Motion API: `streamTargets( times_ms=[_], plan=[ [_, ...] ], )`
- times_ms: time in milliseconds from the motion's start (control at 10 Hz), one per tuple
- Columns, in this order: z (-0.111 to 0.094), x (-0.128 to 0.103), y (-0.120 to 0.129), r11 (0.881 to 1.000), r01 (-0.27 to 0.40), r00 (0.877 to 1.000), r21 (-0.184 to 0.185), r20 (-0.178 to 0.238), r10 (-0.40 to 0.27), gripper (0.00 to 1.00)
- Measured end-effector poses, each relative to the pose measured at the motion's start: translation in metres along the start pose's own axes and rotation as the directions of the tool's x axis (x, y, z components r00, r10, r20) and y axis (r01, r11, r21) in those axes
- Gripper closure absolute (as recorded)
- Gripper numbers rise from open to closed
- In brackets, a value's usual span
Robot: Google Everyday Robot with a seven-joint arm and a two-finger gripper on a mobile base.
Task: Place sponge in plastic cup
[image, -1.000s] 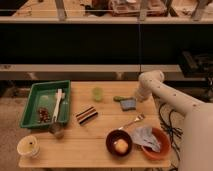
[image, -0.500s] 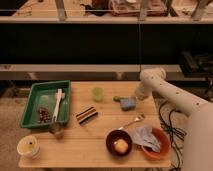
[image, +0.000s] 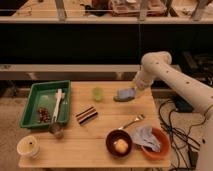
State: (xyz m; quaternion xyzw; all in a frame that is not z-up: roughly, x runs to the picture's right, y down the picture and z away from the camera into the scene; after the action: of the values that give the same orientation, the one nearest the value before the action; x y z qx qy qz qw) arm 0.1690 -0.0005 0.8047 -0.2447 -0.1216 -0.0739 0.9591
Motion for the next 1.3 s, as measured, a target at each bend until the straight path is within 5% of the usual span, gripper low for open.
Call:
streamTargets(
  times_ms=[300,600,1000,1300],
  plan=[
    [-0.009,-0.074,-0.026,0.997,0.068,0.997,0.027,0.033,-0.069,0.61],
    [0.021,-0.124,-0.055,0.995,0.092,0.995,0.03,0.043,-0.093,0.61],
    [0.074,-0.135,-0.096,0.996,0.085,0.994,-0.022,0.073,-0.083,0.61],
    [0.088,-0.131,-0.1,0.996,0.071,0.994,-0.047,0.09,-0.066,0.61]
  ],
)
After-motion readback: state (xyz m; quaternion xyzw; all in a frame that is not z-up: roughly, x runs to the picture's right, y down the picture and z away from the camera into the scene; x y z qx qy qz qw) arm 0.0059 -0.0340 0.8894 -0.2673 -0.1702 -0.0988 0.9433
